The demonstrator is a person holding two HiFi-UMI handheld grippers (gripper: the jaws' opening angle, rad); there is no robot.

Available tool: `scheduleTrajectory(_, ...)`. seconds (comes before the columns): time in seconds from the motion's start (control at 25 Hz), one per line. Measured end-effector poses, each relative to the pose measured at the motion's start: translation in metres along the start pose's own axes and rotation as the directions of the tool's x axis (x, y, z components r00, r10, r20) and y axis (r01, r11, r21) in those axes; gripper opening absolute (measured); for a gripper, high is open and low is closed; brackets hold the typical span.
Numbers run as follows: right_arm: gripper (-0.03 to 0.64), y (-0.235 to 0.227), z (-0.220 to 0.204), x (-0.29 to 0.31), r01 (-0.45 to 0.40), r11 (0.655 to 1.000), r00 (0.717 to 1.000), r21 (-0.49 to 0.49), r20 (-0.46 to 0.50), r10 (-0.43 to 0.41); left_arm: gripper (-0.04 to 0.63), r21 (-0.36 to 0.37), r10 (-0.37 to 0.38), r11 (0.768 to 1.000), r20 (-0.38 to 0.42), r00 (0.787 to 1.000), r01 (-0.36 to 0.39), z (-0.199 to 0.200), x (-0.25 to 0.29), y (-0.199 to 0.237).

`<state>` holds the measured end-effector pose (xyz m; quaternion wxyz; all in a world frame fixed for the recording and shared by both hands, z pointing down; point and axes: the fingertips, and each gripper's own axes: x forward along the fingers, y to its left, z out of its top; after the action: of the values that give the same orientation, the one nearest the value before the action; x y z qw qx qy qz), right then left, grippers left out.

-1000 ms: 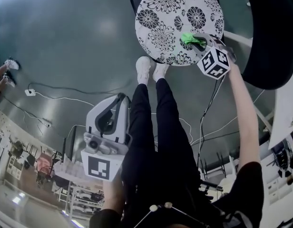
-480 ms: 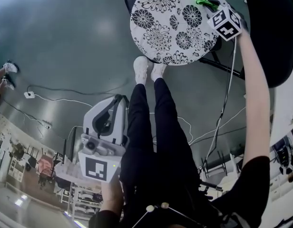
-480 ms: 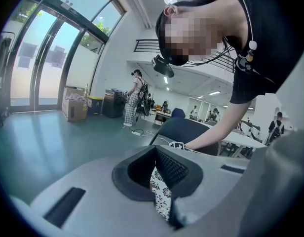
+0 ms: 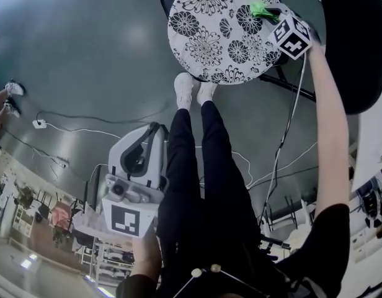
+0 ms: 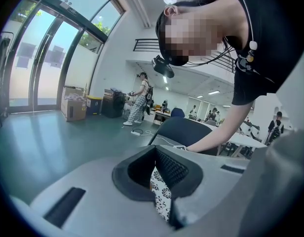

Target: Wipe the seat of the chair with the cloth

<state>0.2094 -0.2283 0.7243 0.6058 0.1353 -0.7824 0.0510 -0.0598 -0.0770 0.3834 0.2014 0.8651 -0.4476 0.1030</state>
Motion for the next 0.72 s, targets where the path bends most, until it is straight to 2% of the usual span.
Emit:
scheduleTrajectory(0.48,0.084,0.102,-0.018,-0.007,-0.157,0.985,0.987,-0.07,0.004,0.158,0.005,0.003,-0.001,1.0,0.007,1.0,0.001,0.002,0.001,-0.004)
scheduleTrajectory(0.64,0.084,0.141,-0.023,-0.012,-0.237,0.966,0.971,-0.103,-0.008,0.237,0.005,0.004,-0.004,1.0,0.012,1.0,0.004,0.003,0.001,-0.005)
scheduleTrajectory(0.72,0.084,0.163,-0.026,-0.014,-0.301,0.944,0.953,-0.133,-0.032,0.3,0.005,0.005,-0.005,1.0,0.013,1.0,0.005,0.003,0.0,-0.006)
